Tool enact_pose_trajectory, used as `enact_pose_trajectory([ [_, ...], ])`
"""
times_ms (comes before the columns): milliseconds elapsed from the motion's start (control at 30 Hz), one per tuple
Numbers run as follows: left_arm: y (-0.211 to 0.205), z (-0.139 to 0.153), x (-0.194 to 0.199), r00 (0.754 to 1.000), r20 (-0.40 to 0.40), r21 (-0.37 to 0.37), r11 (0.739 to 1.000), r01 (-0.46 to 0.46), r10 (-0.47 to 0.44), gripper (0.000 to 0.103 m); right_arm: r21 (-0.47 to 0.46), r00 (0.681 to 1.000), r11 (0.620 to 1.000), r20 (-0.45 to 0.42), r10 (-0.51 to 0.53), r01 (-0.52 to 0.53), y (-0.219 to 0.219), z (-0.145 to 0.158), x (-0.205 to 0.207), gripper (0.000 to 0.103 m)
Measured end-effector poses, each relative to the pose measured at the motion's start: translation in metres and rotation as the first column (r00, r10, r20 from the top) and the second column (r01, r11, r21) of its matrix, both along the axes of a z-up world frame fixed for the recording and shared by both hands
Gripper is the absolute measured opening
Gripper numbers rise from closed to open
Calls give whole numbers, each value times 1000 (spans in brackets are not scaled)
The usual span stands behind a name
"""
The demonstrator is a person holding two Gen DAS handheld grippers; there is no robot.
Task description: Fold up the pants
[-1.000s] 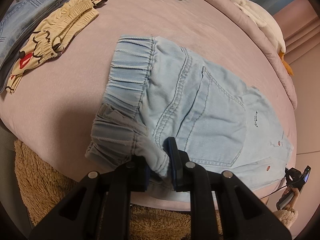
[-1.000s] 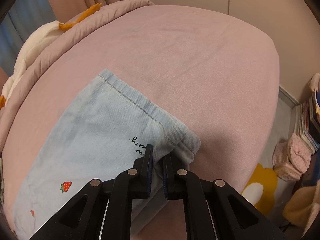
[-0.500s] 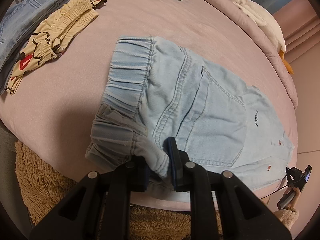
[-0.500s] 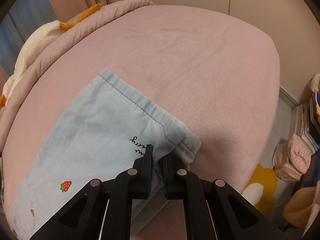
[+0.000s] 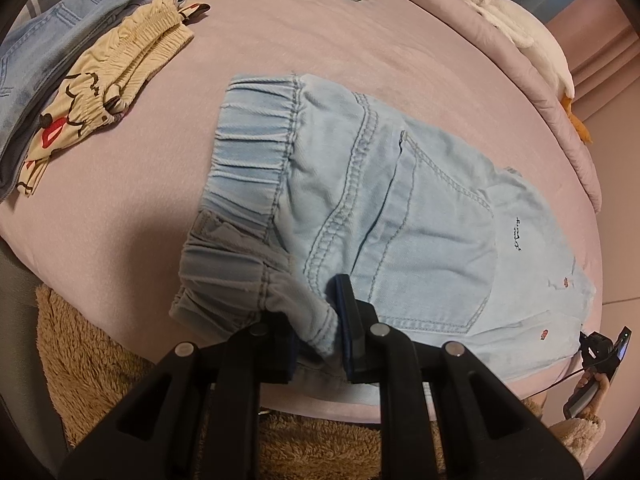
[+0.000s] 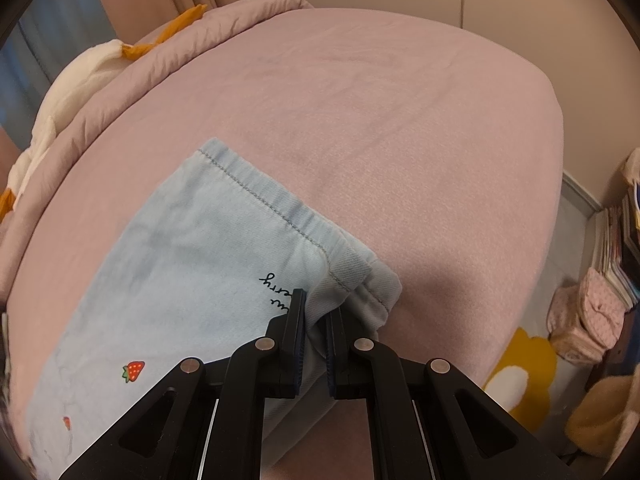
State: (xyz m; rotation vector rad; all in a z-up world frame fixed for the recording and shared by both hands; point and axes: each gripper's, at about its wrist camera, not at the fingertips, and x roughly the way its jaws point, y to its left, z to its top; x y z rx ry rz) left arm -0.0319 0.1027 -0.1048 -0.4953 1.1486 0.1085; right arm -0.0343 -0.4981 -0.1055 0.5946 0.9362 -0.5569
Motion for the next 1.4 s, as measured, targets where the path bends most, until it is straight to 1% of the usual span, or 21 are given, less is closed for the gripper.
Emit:
enact_pose_trajectory([
  [100, 3, 3, -4, 1000, 5, -18, 1000, -12, 12, 15, -8, 1000, 1000, -29, 9, -9, 1, 7, 4, 5],
  [200, 4, 14, -10, 1000, 28, -17, 1000, -6, 7, 14, -31, 999, 999, -28, 18, -19, 3, 21, 4, 5],
  [267, 3, 22, -13, 999, 41, -7, 1000, 10, -10, 14, -41, 1000, 999, 4, 23, -23, 3, 32, -1, 5],
  [333, 3, 24, -17, 999, 31, -13, 1000, 23, -23, 14, -28, 999, 999, 40, 27, -26, -1, 39, -5, 5],
  [400, 3, 19, -18, 999, 11, -20, 999, 33, -33, 14, -13, 999, 1000, 36, 27, -26, -7, 35, -5, 5],
  [467, 2, 11, -18, 999, -15, -14, 999, 37, -37, 15, 18, 1000, 999, -3, 29, -29, -12, 20, -2, 5],
  [500, 2, 8, -15, 999, -23, -12, 999, 39, -39, 15, 42, 999, 999, -21, 31, -30, -15, 7, 1, 5],
  [533, 1, 6, -15, 999, -26, -9, 999, 44, -44, 15, 51, 999, 998, -18, 34, -33, -15, 1, 1, 5],
  [667, 3, 5, -12, 998, -45, -20, 999, 36, -37, 16, 59, 1000, 998, 18, 18, -19, -18, 9, -6, 5],
  [733, 4, 5, -10, 998, -50, -14, 999, 44, -44, 17, 53, 999, 999, 38, 7, -9, -23, 15, -11, 5],
  [867, 4, 4, -3, 998, -54, -9, 999, 41, -41, 17, 88, 1000, 996, 29, 4, -7, -25, 4, -17, 5],
  [900, 3, 6, -2, 998, -56, -12, 999, 36, -37, 17, 86, 999, 996, 35, 0, -3, -23, 4, -21, 4],
  [1000, 6, 9, -5, 998, -57, -29, 999, 20, -22, 18, 38, 999, 999, 54, -4, 2, -16, 17, -24, 4],
  [1067, 7, 6, -5, 998, -64, -38, 999, 17, -19, 19, 42, 999, 999, 42, -4, 3, -20, 12, -21, 4],
  [1100, 7, 4, -5, 998, -66, -34, 999, 19, -21, 19, 72, 1000, 997, 19, -9, 8, -25, 2, -19, 4],
  [1133, 7, 3, -6, 997, -66, -23, 999, 27, -28, 20, 86, 1000, 996, 15, -4, 2, -27, -5, -18, 4],
  [1200, 4, 6, -6, 997, -65, 12, 999, 49, -48, 23, 58, 1000, 998, 10, 15, -15, -24, -5, -18, 4],
  [1267, 5, 10, -8, 996, -62, 2, 998, 61, -60, 23, 26, 999, 999, -33, 22, -22, -19, 1, -15, 4],
  [1333, 12, 18, -11, 997, -54, -28, 998, 57, -59, 29, 11, 995, 1000, -103, 0, 1, -11, 10, -14, 10],
  [1367, 16, 23, -12, 997, -49, -44, 997, 57, -59, 32, -12, 993, 1000, -117, -7, 5, -4, 18, -14, 17],
  [1400, 21, 30, -11, 998, -42, -47, 998, 50, -52, 46, -64, 994, 998, -106, -8, 1, 9, 33, -14, 31],
])
